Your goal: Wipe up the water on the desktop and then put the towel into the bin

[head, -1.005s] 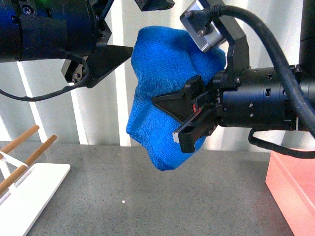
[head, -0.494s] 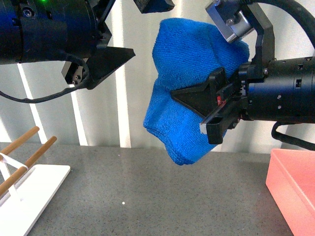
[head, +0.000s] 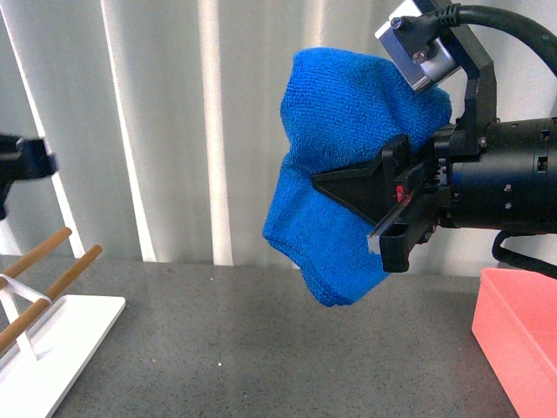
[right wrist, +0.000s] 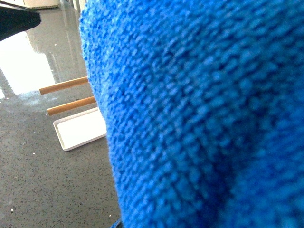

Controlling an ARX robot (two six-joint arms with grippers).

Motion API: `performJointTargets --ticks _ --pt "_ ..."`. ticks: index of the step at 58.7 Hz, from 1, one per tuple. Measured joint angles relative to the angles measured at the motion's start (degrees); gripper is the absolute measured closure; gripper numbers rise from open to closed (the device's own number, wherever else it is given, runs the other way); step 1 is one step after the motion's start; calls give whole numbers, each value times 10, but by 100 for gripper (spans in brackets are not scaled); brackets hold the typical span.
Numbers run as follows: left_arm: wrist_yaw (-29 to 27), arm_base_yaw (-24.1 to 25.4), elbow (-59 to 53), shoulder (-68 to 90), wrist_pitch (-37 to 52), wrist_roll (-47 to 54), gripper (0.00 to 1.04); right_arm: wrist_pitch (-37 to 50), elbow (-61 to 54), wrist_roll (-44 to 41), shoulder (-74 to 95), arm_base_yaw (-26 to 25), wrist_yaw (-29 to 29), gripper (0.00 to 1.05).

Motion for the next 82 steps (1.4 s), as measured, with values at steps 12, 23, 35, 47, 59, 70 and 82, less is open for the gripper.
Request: performJointTargets --ticks 12,23,35,47,59,70,82 --pt "34 36 -89 -80 9 9 101 11 -11 13 0 0 7 98" --pt "56 57 -137 -139 0 11 101 17 -12 29 -2 4 2 98" --pt "107 97 -182 -221 -39 12 101 20 -12 35 -4 3 6 98" --pt "116 121 -210 -302 -91 12 101 21 -19 37 -4 3 8 98" --pt "118 121 -233 -336 -95 12 101 25 -28 37 -4 3 14 98" --pt "118 121 -233 -395 -148 12 101 33 -31 37 5 6 23 98" --pt "118 121 -233 -457 -207 12 101 42 -31 46 8 13 24 98"
